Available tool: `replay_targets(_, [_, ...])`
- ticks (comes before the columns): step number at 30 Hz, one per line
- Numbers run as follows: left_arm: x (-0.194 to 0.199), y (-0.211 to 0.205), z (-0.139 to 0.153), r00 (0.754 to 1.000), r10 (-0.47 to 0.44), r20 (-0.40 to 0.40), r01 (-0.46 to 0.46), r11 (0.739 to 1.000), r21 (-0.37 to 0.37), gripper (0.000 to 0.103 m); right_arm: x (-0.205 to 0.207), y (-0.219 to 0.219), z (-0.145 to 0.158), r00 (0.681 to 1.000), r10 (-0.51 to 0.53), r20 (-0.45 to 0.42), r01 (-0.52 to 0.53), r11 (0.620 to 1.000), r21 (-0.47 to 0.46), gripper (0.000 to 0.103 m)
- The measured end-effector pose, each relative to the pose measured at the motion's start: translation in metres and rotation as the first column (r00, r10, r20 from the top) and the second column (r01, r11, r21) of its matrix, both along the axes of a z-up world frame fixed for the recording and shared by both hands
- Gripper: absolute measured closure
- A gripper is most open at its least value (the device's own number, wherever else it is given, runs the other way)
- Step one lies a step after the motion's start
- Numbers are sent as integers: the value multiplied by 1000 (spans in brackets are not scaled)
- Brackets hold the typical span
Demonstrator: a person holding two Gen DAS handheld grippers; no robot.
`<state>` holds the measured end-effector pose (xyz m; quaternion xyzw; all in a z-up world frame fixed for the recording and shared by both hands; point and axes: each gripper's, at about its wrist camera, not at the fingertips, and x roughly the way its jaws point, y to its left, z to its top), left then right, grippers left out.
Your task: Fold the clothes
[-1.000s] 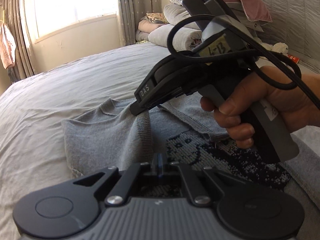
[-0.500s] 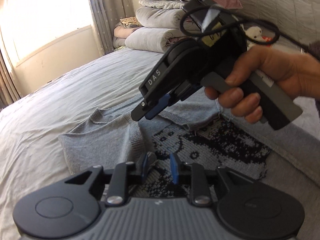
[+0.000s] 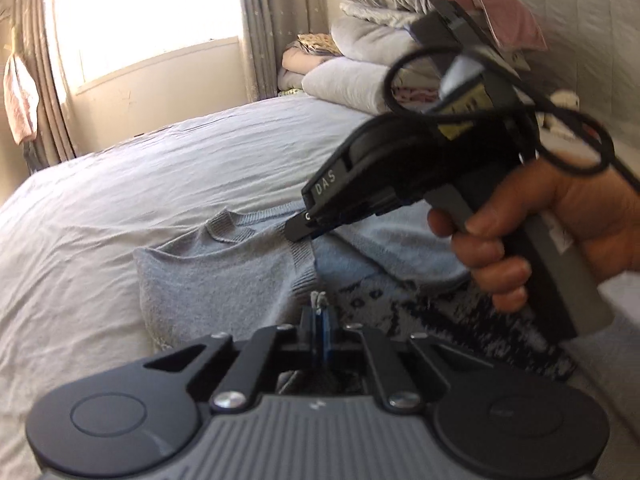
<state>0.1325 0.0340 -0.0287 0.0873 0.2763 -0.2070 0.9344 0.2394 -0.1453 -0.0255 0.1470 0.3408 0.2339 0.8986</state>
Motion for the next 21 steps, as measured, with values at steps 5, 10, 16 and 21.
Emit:
replay_targets(5, [10,-4,-5,998,13,-55,-17,997,-69,100,1,-7,4,998,-48,51,51,997,-58,98])
replay_targets(10, [9,-2,-13,992,-31,-121,23,998,-62,96,6,-9,-8,999,-52,17,54,990,-128,97])
replay_targets(16, [4,20,12,992,-74,-107,58,988,-143,87,-8,-33,2,999,-18,-40,19,1000,15,89])
replay_targets(21, [-6,24,16,990,-70,-124,66,997,-40,77,-32,-23,8,993,105,-52,-107,994,-25,83])
